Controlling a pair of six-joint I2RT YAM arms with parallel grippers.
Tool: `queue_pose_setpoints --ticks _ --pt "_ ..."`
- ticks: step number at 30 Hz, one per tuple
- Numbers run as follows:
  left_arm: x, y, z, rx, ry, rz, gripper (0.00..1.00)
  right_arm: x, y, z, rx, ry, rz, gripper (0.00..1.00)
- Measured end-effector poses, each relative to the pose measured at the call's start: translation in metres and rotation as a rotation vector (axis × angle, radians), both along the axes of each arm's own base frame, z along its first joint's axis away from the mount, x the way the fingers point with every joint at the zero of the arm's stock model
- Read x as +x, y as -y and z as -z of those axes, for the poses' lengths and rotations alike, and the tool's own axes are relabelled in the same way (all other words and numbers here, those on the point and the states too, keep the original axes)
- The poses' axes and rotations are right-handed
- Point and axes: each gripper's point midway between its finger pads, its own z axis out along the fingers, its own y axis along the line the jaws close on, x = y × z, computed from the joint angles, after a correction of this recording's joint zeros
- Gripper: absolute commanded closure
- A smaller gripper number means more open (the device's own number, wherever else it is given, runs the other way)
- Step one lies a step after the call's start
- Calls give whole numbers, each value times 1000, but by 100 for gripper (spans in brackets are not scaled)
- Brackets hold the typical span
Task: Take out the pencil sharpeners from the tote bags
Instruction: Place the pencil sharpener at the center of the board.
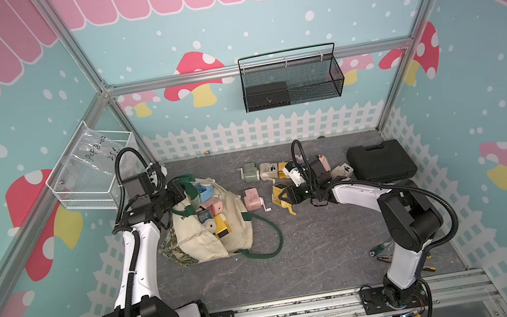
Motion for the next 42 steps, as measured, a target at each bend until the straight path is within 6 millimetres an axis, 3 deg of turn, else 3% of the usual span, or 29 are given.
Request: queue_pose_setpoints --ticks 15,17,23,25,32,42 --pt "0 0 0 0 0 0 100 21 -30 23 82 -65 -75 68" --pt "0 0 0 1 0 -1 100 22 -33 23 89 -69 -84 64" --pt "0 0 0 1 0 -1 100 22 -34 24 94 -70 -94 39" --pt "0 0 0 1 0 -1 100 22 -34 25 87 -69 -93 35" --pt "0 0 0 1 0 -1 100 23 -29 30 49 -64 -82 27" --pt "0 0 0 0 0 0 100 39 -22 33 -5 -41 -61 25"
